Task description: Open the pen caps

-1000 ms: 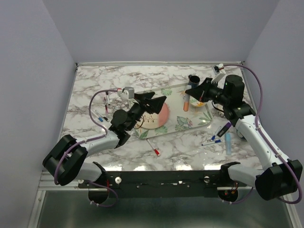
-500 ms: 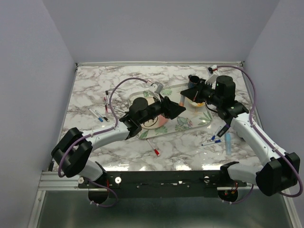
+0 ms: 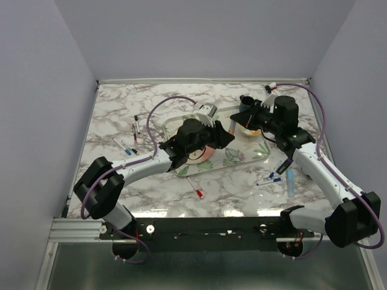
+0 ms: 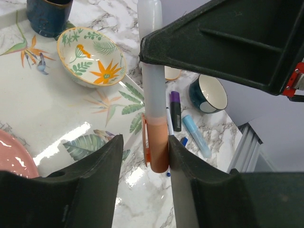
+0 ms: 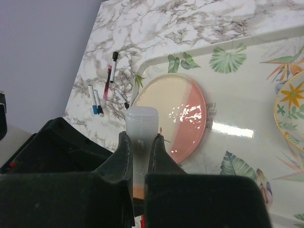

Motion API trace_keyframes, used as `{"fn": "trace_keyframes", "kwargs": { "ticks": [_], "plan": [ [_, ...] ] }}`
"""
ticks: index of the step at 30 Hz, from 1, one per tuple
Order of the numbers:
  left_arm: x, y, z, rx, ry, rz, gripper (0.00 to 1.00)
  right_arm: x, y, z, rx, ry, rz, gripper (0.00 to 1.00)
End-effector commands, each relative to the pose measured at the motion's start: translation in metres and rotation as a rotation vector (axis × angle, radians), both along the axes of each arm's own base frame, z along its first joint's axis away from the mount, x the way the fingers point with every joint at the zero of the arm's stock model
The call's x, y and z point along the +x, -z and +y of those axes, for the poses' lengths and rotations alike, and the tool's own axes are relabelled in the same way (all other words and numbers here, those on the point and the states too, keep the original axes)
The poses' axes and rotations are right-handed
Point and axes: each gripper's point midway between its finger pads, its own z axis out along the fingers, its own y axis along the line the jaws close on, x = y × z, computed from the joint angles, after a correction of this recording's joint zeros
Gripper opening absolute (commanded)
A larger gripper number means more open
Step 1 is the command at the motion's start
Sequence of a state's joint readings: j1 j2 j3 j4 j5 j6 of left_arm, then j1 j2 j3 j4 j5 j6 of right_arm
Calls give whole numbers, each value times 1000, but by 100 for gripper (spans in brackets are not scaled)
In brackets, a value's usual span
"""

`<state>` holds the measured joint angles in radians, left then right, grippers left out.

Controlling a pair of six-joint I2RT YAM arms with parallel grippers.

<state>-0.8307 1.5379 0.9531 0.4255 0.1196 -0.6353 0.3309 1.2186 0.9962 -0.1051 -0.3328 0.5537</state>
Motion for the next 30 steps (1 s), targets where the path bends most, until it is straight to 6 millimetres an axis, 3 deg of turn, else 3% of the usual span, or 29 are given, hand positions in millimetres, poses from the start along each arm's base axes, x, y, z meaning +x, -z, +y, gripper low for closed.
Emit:
{"fn": "trace_keyframes", "kwargs": {
  "ticks": [1, 3, 6, 7, 9, 11, 14, 15, 17, 18, 19, 20, 22, 23, 25, 26, 27, 30],
  "plan": [
    [-1, 5, -7, 23, 35, -4, 44, 2, -8, 4, 23, 1, -24, 1],
    [-4, 3, -9, 18, 60, -10, 39, 1, -7, 5, 28, -3, -23, 1],
    [-5, 6, -10, 24, 84, -8, 20, -1, -4, 7, 37, -21, -18, 1],
    [-5, 6, -9, 20, 98, -1, 7, -3, -4, 9, 40, -38, -17, 1],
    [-4, 9, -5, 12, 106, 7, 0, -5, -3, 11, 38, -59, -23, 1],
    [-3, 9, 4, -8, 114, 19, 0, -10, -5, 15, 19, -106, -57, 4],
    [-6, 7, 22, -22, 144, 52, 0, -14, -17, 10, -153, -223, -242, 38],
    [-8, 7, 27, -23, 155, 59, 0, -16, -17, 6, -307, -315, -380, 55],
    [-22, 9, 36, -10, 218, 94, 0, -36, -21, 5, -417, -455, -513, 71],
    [-23, 9, 42, -5, 230, 110, 0, -40, -23, 1, -521, -524, -641, 88],
    [-27, 9, 45, 2, 250, 124, 0, -45, -23, 0, -563, -569, -698, 93],
    [-33, 13, 48, 18, 270, 160, 0, -62, -10, 0, -595, -677, -703, 94],
    [-48, 9, 52, 15, 332, 184, 0, -70, -13, -1, -706, -808, -841, 96],
    [-54, 13, 55, 26, 349, 214, 0, -86, -1, -2, -707, -897, -835, 96],
    [-66, 15, 56, 41, 401, 242, 0, -103, 6, 0, -769, -1070, -1026, 96],
    [-73, 17, 58, 52, 424, 270, 0, -118, 18, -3, -768, -1148, -1012, 96],
    [-78, 18, 58, 52, 443, 291, 0, -120, 19, -2, -817, -1214, -1134, 96],
    [-98, 21, 61, 58, 527, 346, 0, -126, 25, 0, -826, -1305, -1216, 100]
  ]
}}
